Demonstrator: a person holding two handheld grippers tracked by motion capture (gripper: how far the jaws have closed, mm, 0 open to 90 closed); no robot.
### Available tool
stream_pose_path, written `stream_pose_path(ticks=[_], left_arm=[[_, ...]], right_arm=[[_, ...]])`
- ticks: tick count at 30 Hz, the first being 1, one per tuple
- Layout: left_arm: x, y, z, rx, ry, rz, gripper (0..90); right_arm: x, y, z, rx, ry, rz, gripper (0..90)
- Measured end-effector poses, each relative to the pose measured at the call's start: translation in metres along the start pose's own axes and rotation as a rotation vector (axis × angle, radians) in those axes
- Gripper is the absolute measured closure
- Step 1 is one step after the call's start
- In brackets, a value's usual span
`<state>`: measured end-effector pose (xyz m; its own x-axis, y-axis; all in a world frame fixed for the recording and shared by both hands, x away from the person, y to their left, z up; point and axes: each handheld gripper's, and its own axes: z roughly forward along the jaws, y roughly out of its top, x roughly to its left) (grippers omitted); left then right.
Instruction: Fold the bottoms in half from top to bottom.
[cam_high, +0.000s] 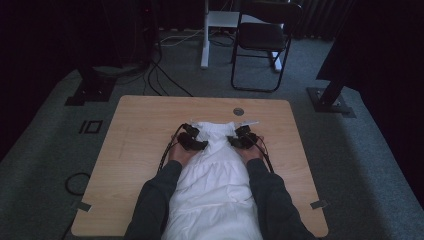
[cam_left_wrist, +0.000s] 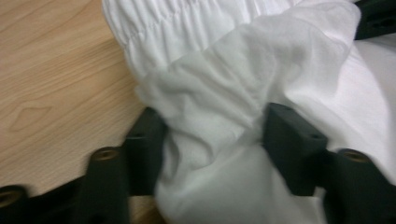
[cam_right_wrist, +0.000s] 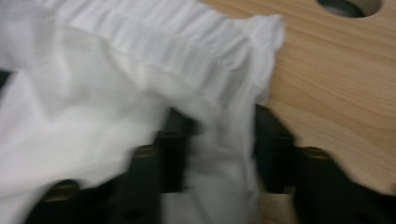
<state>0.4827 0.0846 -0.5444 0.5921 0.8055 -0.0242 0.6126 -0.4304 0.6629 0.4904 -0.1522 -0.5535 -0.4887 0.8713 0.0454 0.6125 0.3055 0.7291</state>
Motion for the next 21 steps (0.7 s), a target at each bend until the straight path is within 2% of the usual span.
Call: stream_pose_path(ticks=[2, 4, 6, 8, 10, 12, 15, 18, 19, 21], left_arm=[[-0.001, 0.002, 0.0, 0.01, -0.008, -0.023, 53.5], [-0.001, 0.004, -0.001, 0.024, -0.024, -0.029, 65.3], [0.001, 0.004, -0.003, 0.034, -0.039, -0.024, 78.0], [0.004, 0.008, -0.007, 0.026, -0.038, -0.012, 82.8], [0.006, 0.019, -0.019, -0.011, -0.038, 0.002, 84.0], [0.007, 0.033, -0.032, -0.051, -0.028, 0.025, 84.5], [0.009, 0.059, -0.059, -0.119, -0.006, 0.063, 84.6], [0.012, 0.085, -0.087, -0.197, 0.007, 0.097, 84.6], [0.013, 0.093, -0.096, -0.223, 0.013, 0.102, 84.7], [0.016, 0.104, -0.108, -0.244, 0.024, 0.109, 84.7]], right_arm=[[0.001, 0.001, -0.001, 0.009, 0.028, 0.019, 76.9], [-0.001, 0.002, 0.0, 0.021, 0.068, 0.047, 83.5], [-0.006, 0.004, 0.0, 0.033, 0.098, 0.075, 85.0], [-0.01, 0.005, -0.002, 0.033, 0.106, 0.083, 85.5], [-0.012, 0.01, -0.006, 0.018, 0.105, 0.077, 85.6], [-0.014, 0.019, -0.014, -0.009, 0.1, 0.062, 85.6], [-0.017, 0.042, -0.033, -0.079, 0.095, 0.049, 85.5], [-0.023, 0.072, -0.061, -0.176, 0.09, 0.016, 85.4], [-0.024, 0.082, -0.071, -0.221, 0.094, 0.021, 85.4], [-0.023, 0.1, -0.088, -0.271, 0.086, 0.006, 85.4]])
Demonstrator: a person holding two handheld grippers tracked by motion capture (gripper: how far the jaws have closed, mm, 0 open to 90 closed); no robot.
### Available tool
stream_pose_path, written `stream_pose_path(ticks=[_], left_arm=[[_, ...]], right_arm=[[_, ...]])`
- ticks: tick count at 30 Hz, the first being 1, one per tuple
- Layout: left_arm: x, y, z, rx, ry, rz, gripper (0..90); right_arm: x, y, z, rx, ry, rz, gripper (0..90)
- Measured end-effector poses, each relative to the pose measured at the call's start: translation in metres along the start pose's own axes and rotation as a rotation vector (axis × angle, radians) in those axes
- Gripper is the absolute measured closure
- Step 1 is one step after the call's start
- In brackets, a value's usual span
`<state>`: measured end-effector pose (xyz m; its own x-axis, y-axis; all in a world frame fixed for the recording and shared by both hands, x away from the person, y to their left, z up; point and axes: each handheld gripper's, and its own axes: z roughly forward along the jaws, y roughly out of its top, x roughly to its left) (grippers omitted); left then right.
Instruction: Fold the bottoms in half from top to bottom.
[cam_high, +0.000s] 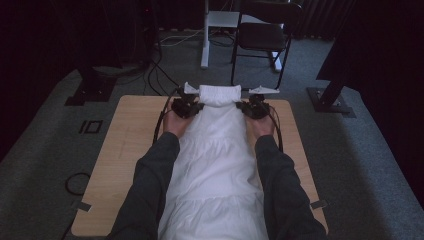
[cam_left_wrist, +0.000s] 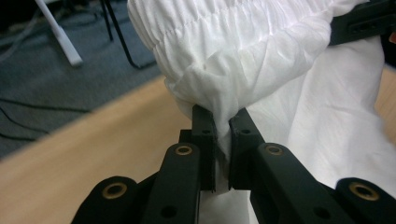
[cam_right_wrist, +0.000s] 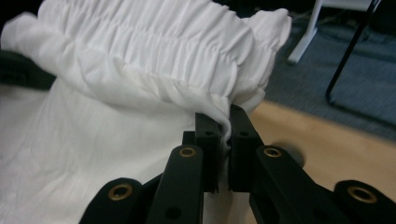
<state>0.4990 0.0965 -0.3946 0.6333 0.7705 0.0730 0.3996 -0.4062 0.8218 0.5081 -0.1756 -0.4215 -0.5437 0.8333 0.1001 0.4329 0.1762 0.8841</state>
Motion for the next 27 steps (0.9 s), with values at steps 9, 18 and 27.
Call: stream_pose_path(ticks=[9, 18, 27], left_arm=[[0.002, -0.016, -0.015, -0.006, -0.043, -0.022, 84.4], [-0.029, -0.067, -0.058, -0.039, -0.161, -0.023, 84.1], [-0.086, -0.141, -0.087, 0.055, -0.24, 0.044, 82.9]], right_arm=[[0.018, 0.001, -0.014, 0.041, 0.052, -0.072, 85.4], [0.044, -0.039, -0.056, 0.073, 0.169, -0.109, 85.3], [0.078, -0.117, -0.099, 0.139, 0.218, -0.133, 85.1]])
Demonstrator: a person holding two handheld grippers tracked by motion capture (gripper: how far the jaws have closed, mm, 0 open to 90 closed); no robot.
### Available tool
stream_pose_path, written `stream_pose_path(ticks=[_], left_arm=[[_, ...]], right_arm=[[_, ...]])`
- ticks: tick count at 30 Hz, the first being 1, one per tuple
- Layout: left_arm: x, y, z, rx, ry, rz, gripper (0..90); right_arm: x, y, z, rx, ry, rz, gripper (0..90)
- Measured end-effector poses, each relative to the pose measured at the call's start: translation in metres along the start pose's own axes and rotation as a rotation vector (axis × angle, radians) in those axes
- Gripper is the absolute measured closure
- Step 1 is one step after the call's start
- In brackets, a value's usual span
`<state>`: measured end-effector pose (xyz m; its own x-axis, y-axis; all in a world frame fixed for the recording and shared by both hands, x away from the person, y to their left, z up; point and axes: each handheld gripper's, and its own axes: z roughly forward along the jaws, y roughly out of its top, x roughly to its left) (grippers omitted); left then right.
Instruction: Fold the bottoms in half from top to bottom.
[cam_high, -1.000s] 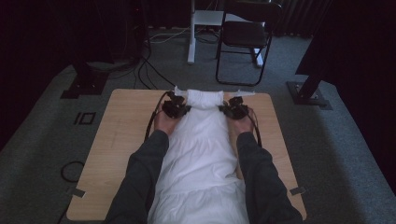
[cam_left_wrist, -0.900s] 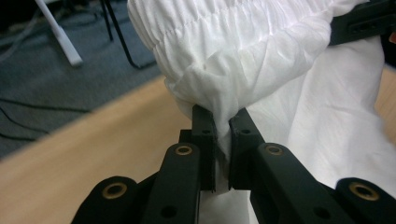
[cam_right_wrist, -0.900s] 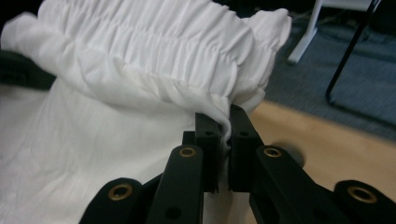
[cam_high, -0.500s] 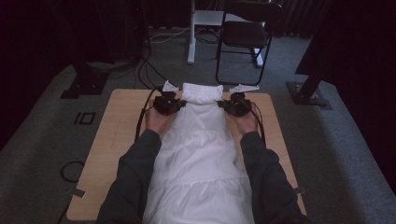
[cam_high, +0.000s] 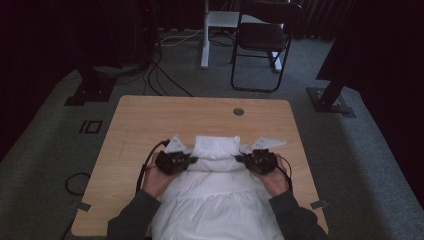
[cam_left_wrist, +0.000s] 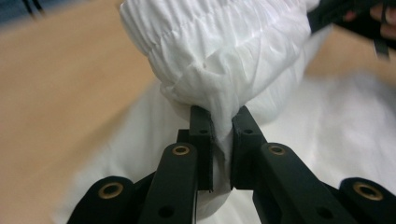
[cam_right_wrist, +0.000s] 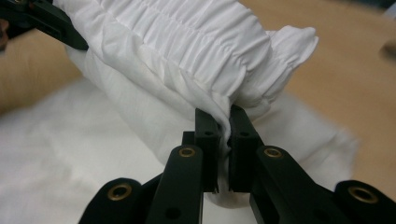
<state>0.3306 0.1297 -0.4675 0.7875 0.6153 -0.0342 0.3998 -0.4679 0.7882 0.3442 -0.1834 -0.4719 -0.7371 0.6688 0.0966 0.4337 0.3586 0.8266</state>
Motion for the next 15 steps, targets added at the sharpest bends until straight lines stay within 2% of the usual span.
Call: stream_pose_path(ticks=[3, 4, 6, 7, 9, 12, 15], left_arm=[[-0.012, -0.028, 0.013, 0.085, -0.014, -0.008, 82.7], [-0.015, -0.038, 0.021, 0.131, -0.002, 0.001, 82.7], [-0.017, -0.05, 0.032, 0.178, 0.012, -0.001, 82.8], [-0.018, -0.057, 0.041, 0.21, 0.04, 0.026, 82.7], [-0.015, -0.06, 0.044, 0.191, 0.042, 0.019, 82.8], [-0.015, -0.057, 0.047, 0.198, 0.08, 0.066, 82.3], [-0.007, -0.053, 0.052, 0.201, 0.088, 0.073, 82.3]], right_arm=[[0.011, -0.028, 0.008, 0.067, 0.015, 0.012, 85.0], [0.013, -0.034, 0.012, 0.088, 0.016, 0.014, 84.9], [0.016, -0.049, 0.024, 0.145, 0.03, 0.028, 84.8], [0.016, -0.053, 0.028, 0.164, 0.034, 0.033, 84.7], [0.016, -0.059, 0.037, 0.202, 0.027, 0.038, 84.5], [0.016, -0.06, 0.043, 0.227, 0.026, 0.036, 84.3], [0.015, -0.062, 0.047, 0.246, 0.035, 0.044, 83.9]])
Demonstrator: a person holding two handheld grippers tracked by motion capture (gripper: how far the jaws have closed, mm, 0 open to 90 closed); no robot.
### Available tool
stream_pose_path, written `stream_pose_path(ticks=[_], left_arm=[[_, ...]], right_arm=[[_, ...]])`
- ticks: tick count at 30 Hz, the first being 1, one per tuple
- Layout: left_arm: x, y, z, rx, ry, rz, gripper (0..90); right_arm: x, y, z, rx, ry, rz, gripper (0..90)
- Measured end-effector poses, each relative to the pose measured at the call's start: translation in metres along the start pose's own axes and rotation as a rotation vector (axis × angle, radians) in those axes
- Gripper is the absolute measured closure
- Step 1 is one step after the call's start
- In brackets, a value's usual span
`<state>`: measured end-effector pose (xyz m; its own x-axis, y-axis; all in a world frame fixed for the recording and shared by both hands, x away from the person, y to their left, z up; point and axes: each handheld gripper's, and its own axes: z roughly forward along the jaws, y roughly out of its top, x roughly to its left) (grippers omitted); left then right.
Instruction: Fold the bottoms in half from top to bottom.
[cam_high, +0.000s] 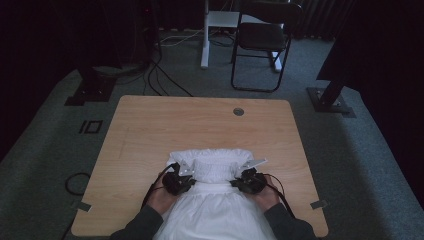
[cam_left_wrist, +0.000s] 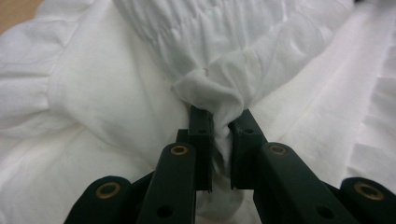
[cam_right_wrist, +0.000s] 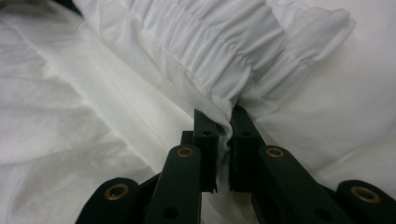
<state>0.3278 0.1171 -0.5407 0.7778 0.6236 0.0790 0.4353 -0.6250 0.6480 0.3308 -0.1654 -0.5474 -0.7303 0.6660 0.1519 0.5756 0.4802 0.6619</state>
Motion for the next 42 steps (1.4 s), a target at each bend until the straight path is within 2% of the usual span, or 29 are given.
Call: stream_pose_path(ticks=[3, 6, 9, 11, 13, 15, 18, 21, 23, 27, 28, 31, 32, 33, 35, 38, 40, 42], left_arm=[[0.011, 0.008, 0.007, 0.007, 0.021, 0.001, 82.3], [0.021, 0.018, 0.015, 0.022, 0.057, 0.011, 82.3], [0.027, 0.028, 0.022, 0.028, 0.067, -0.017, 82.3], [0.028, 0.033, 0.024, 0.037, 0.065, -0.038, 82.3], [0.027, 0.038, 0.027, 0.047, 0.067, -0.032, 82.2], [0.032, 0.044, 0.031, 0.057, 0.082, -0.018, 82.2], [0.053, 0.049, 0.038, 0.06, 0.108, -0.037, 82.3], [0.074, 0.056, 0.044, 0.078, 0.139, -0.045, 82.4], [0.083, 0.063, 0.048, 0.1, 0.17, -0.029, 82.4], [0.094, 0.077, 0.057, 0.146, 0.207, -0.013, 82.4], [0.094, 0.08, 0.059, 0.151, 0.211, -0.017, 82.3], [0.093, 0.09, 0.065, 0.168, 0.229, 0.011, 82.3], [0.094, 0.091, 0.067, 0.163, 0.229, 0.009, 82.3], [0.094, 0.091, 0.067, 0.163, 0.229, 0.009, 82.3], [0.105, 0.096, 0.07, 0.16, 0.201, -0.041, 82.4], [0.111, 0.098, 0.068, 0.148, 0.173, -0.065, 83.1], [0.114, 0.098, 0.06, 0.118, 0.147, -0.081, 84.2], [0.114, 0.1, 0.045, 0.063, 0.134, -0.093, 84.6]], right_arm=[[-0.001, 0.001, 0.003, 0.003, 0.006, 0.007, 83.7], [-0.009, 0.006, 0.01, -0.019, 0.004, 0.017, 83.9], [-0.026, 0.017, 0.017, -0.033, -0.017, 0.018, 84.3], [-0.042, 0.027, 0.022, -0.037, -0.036, 0.024, 84.4], [-0.057, 0.036, 0.026, -0.041, -0.042, 0.046, 84.6], [-0.07, 0.047, 0.032, -0.04, -0.047, 0.078, 84.5], [-0.069, 0.058, 0.039, -0.024, -0.084, 0.076, 84.2], [-0.063, 0.065, 0.045, -0.02, -0.091, 0.075, 83.8], [-0.06, 0.068, 0.049, -0.025, -0.093, 0.073, 83.7], [-0.066, 0.078, 0.057, -0.037, -0.109, 0.059, 83.9], [-0.072, 0.083, 0.059, -0.034, -0.126, 0.059, 83.9], [-0.085, 0.095, 0.064, -0.021, -0.183, 0.044, 83.5], [-0.089, 0.1, 0.066, -0.017, -0.211, 0.042, 83.3], [-0.089, 0.1, 0.066, -0.017, -0.211, 0.042, 83.3], [-0.097, 0.109, 0.071, -0.005, -0.245, 0.063, 83.1], [-0.1, 0.114, 0.072, 0.006, -0.244, 0.064, 83.3], [-0.1, 0.114, 0.068, -0.005, -0.234, 0.066, 84.6], [-0.098, 0.116, 0.059, -0.021, -0.236, 0.042, 85.2]])
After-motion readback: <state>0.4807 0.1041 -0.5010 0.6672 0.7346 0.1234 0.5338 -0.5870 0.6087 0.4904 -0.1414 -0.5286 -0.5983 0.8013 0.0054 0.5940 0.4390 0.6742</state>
